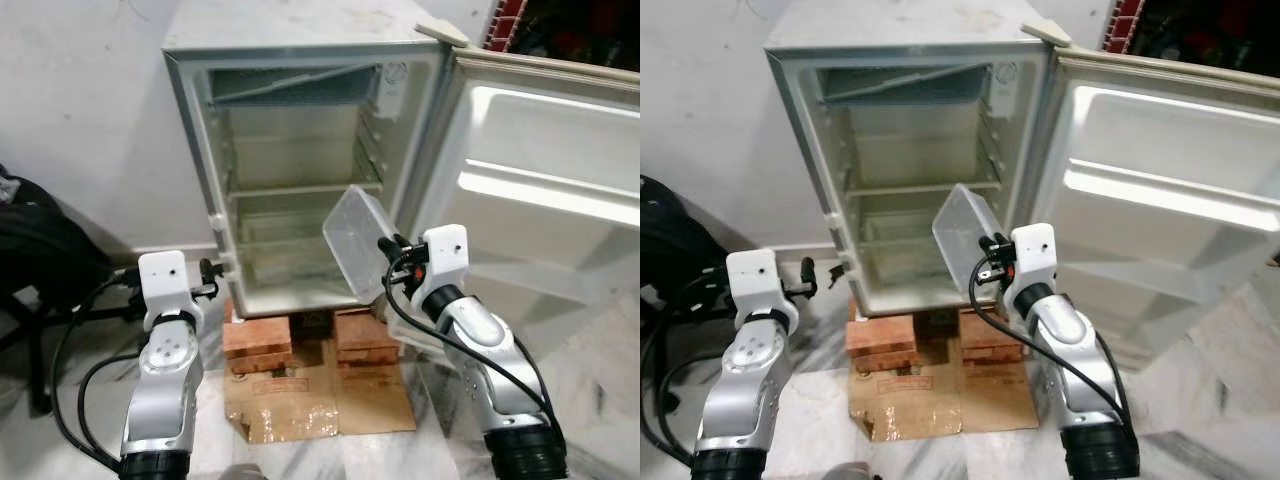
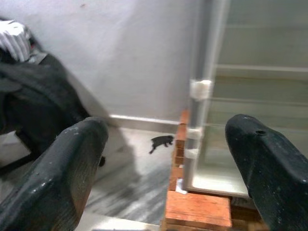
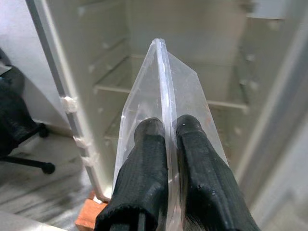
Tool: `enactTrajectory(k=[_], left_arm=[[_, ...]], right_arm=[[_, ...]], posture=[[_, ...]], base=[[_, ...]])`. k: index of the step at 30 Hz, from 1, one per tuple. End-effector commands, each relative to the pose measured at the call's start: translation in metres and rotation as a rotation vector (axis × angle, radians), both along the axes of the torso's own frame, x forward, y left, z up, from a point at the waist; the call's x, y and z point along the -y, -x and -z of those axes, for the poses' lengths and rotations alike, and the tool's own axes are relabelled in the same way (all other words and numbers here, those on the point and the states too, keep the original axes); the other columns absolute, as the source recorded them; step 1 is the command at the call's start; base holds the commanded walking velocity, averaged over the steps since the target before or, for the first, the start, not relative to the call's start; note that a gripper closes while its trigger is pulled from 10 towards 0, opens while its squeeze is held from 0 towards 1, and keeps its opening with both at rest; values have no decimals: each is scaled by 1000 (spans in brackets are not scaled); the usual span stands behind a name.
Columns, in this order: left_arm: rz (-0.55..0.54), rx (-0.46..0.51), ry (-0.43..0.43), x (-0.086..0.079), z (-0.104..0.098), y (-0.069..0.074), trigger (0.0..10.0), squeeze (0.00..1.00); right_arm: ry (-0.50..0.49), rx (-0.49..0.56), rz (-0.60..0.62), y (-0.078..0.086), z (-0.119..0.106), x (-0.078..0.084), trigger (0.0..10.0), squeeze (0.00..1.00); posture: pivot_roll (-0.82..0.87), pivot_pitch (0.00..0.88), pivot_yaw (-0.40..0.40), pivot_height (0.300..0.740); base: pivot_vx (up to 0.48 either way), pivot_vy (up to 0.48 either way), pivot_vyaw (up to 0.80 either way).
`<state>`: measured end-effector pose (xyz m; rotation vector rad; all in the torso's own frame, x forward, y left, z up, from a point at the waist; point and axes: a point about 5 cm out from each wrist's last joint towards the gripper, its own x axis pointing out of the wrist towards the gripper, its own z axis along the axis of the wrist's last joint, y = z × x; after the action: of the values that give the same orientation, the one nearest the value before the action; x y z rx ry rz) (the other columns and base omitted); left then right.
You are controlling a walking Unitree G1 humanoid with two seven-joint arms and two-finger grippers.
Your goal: Restocking fridge
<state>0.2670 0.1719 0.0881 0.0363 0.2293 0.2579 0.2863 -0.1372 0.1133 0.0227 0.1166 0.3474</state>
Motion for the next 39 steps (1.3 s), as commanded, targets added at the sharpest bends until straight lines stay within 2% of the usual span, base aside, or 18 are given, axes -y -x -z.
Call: enactTrajectory(k=[1,12,28,39], left_arm=[[-9,6,-9,-3,-3,-1,10000,0],[5,-3,-3,2,-3,-3,10000,0],[32,-30,-18,6,0,-4,10000,0],[43,-29,-18,7,0,-4,10000,0]], right_arm=[[-19,33,-24,-2,-8,-6,10000,0],[-21,45,-36,-1,-10,-8,10000,0],[-15,44,2,-4,-9,-4,10000,0],[-11,44,13,-5,-9,-3,10000,0]], posture=[[26,0,-20,740],[25,0,-20,740],[25,0,-21,740],[22,0,-17,740]], base=[[386,281,0],[391,278,0],[76,0,0],[403,0,0]])
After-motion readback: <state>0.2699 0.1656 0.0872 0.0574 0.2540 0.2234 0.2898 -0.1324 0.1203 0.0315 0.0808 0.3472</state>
